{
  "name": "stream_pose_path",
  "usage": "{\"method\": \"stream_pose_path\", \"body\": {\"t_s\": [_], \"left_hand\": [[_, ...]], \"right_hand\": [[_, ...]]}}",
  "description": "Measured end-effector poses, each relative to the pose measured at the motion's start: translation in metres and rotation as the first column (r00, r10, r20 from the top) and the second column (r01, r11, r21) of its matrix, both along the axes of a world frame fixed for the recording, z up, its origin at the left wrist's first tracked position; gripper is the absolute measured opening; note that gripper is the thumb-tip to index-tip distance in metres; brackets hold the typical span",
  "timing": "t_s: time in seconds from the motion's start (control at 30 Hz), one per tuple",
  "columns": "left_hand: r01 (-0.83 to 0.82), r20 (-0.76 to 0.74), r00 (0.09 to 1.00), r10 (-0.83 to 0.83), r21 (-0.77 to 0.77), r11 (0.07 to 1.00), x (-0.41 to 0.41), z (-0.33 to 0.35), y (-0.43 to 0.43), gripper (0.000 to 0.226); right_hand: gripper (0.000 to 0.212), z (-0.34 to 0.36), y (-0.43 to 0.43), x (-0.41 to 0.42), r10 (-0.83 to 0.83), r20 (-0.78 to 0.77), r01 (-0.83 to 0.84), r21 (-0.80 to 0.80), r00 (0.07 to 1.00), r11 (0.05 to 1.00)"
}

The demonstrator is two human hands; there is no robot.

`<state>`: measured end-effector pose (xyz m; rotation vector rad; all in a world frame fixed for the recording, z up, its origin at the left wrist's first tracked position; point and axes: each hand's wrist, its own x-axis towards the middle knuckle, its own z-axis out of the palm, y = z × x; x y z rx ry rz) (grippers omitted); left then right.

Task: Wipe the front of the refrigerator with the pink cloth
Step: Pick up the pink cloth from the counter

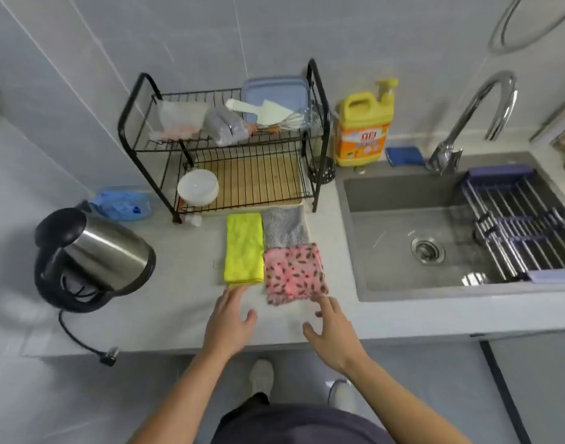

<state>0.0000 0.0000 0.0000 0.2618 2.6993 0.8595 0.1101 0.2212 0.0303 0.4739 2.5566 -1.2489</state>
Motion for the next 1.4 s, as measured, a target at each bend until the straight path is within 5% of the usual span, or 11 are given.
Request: {"method": "stream_pose_path", "body": {"t_s": [0.23, 0.4, 0.53, 0.63, 0.87, 1.07, 1.13, 1.27, 1.4], "left_hand": [[0.459, 0.128, 0.887, -0.444, -0.366, 0.81, -0.072, -0.027, -0.003, 0.119], [0.532, 0.128, 0.837, -0.533, -0.42, 0.735, -0.08, -0.052, -0.009, 0.121], [0.525, 0.024, 0.822, -0.569, -0.418, 0.741, -0.085, -0.068, -0.02, 0.117], [0.573, 0.128, 0.803, -0.582, -0.437, 0.694, -0.088, -0.069, -0.02, 0.116], [0.574, 0.069, 0.794, -0.604, -0.412, 0.708, -0.088, -0.075, -0.02, 0.116], [0.541, 0.141, 0.834, -0.534, -0.398, 0.741, -0.086, -0.052, -0.008, 0.103], [0.494, 0.137, 0.865, -0.482, -0.389, 0.777, -0.085, -0.032, 0.003, 0.087], [0.407, 0.048, 0.913, -0.405, -0.162, 0.899, -0.079, -0.006, 0.023, 0.069], [0.425, 0.168, 0.87, -0.464, 0.223, 0.877, -0.061, 0.017, 0.066, 0.063]], "right_hand": [[0.06, -0.026, -0.055, -0.058, 0.037, 0.027, -0.042, 0.258, 0.999, 0.965], [0.071, -0.044, -0.065, -0.084, -0.036, 0.106, -0.002, 0.343, 0.994, 0.939], [0.054, -0.061, -0.067, -0.091, -0.086, -0.026, 0.087, 0.526, 0.996, 0.846], [0.032, -0.061, -0.068, -0.091, -0.036, -0.146, 0.12, 0.618, 0.989, 0.777], [0.043, -0.04, -0.073, -0.095, -0.38, -0.079, 0.382, 0.355, 0.922, 0.853], [0.012, -0.022, -0.062, -0.078, -0.632, -0.225, 0.667, 0.153, 0.742, 0.729], [0.02, -0.007, -0.055, -0.07, -0.718, -0.243, 0.753, 0.096, 0.652, 0.651], [0.02, 0.021, -0.036, -0.044, -0.847, -0.22, 0.862, -0.045, 0.484, 0.505], [0.028, 0.033, -0.013, 0.0, -0.932, -0.207, 0.925, -0.18, 0.298, 0.335]]}}
